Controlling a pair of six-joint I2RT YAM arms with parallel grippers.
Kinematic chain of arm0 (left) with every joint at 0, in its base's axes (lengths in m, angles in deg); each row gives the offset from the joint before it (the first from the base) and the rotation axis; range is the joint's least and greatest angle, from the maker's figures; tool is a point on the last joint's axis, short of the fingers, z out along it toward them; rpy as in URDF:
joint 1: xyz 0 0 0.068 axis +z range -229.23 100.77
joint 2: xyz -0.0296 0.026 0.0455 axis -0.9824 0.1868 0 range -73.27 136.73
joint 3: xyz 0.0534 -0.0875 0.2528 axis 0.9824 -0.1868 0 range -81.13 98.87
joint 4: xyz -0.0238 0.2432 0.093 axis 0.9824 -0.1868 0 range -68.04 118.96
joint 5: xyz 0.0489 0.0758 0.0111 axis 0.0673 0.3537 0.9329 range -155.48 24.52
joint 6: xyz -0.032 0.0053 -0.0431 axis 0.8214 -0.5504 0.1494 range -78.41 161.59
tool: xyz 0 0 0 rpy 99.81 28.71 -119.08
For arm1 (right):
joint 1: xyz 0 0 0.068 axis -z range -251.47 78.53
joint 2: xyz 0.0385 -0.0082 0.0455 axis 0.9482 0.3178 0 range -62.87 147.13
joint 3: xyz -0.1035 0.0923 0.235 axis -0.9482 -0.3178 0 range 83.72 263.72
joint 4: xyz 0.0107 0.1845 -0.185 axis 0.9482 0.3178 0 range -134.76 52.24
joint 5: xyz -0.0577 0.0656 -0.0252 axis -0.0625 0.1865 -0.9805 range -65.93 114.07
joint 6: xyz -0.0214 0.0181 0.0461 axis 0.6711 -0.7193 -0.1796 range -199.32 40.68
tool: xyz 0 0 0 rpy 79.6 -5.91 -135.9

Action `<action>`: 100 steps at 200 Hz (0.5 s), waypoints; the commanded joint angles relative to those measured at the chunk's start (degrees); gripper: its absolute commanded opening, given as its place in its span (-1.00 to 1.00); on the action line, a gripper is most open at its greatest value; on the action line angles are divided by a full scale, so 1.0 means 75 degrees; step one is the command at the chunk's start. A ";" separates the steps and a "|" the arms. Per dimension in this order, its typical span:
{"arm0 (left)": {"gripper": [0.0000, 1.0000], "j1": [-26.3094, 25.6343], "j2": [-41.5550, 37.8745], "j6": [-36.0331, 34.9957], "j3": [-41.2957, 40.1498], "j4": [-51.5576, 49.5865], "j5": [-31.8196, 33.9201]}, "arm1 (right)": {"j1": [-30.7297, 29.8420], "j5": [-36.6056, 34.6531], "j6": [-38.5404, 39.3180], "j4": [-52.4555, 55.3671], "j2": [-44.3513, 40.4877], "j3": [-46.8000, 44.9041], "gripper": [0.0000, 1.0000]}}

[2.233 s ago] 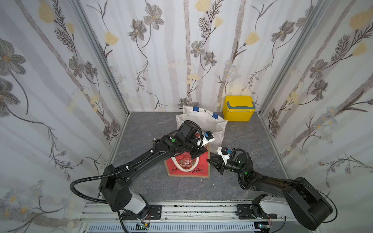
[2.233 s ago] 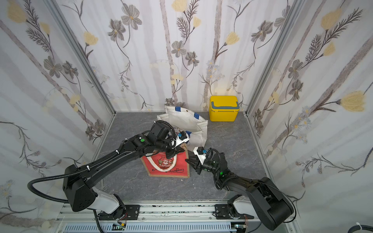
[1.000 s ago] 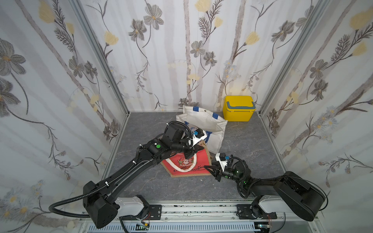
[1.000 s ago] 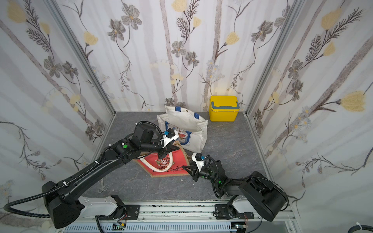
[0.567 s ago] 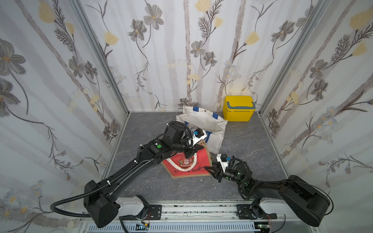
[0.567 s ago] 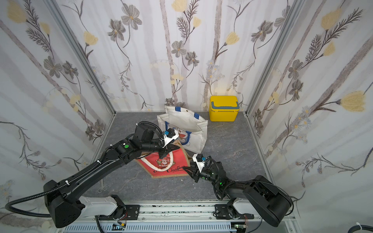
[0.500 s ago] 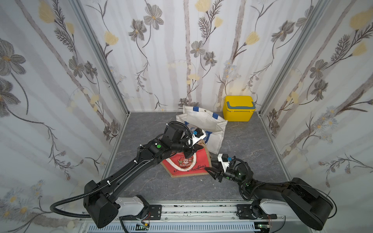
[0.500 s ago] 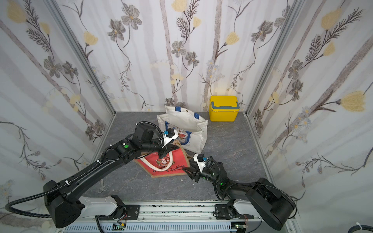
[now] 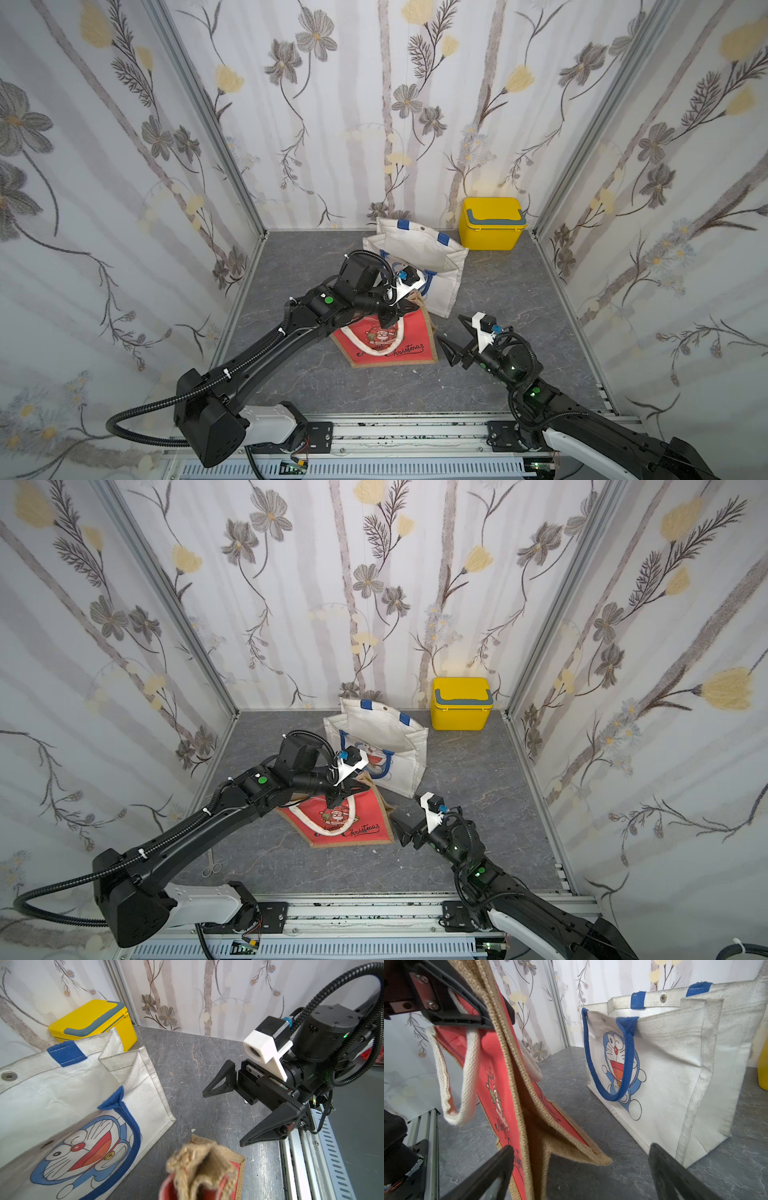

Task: Put away the canvas bag
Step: Press the canvas bag at the center of the board.

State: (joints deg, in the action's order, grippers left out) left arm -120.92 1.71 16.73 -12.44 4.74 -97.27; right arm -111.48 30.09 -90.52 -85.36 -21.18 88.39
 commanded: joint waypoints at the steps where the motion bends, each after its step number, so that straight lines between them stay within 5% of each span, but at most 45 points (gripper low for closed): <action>1: -1.00 0.0015 0.0104 -0.0247 0.0177 0.0197 -0.0463 | 0.0026 0.0286 0.0339 -0.0240 0.0375 0.0404 0.99; 46: -1.00 0.0007 0.0419 -0.0303 0.0449 -0.0056 -0.0752 | 0.0015 0.2361 0.0742 -0.0388 0.1780 0.1400 0.95; 100: -1.00 0.0013 0.0280 -0.0311 0.0320 -0.0027 -0.0489 | 0.0054 0.2563 0.0894 -0.0248 0.2222 0.1677 0.80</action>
State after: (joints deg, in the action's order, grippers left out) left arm -120.92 4.62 16.70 -9.82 2.48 -101.68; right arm -111.26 46.98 -85.16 -85.73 -3.10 101.41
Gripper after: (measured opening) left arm 0.099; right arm 0.898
